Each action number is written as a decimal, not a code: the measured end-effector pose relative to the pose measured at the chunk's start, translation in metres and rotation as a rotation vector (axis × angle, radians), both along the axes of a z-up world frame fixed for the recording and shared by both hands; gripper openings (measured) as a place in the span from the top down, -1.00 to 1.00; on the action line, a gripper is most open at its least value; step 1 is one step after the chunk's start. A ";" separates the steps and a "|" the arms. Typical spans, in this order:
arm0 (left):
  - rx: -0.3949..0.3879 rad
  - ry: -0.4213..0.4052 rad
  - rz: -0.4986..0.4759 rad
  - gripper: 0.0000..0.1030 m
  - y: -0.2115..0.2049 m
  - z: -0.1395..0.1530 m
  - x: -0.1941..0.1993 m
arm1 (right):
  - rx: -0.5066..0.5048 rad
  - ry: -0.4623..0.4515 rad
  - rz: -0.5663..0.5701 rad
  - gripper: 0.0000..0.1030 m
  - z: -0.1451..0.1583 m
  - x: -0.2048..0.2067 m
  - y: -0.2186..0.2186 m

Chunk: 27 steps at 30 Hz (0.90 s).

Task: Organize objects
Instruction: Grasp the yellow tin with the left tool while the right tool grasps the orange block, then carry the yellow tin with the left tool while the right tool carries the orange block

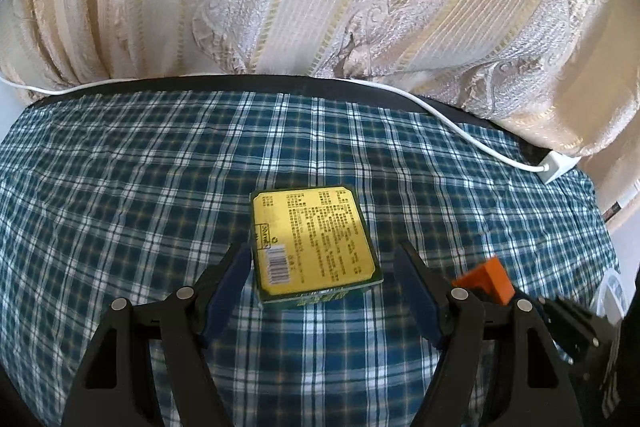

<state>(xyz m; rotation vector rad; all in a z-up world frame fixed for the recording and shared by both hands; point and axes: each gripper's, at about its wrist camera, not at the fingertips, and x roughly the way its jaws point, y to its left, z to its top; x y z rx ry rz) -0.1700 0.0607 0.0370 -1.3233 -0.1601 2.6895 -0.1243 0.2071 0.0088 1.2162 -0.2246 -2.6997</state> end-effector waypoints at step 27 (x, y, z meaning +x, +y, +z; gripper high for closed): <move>-0.053 -0.017 -0.002 -0.35 0.003 -0.020 -0.013 | -0.055 -0.004 -0.030 0.52 -0.003 0.002 0.003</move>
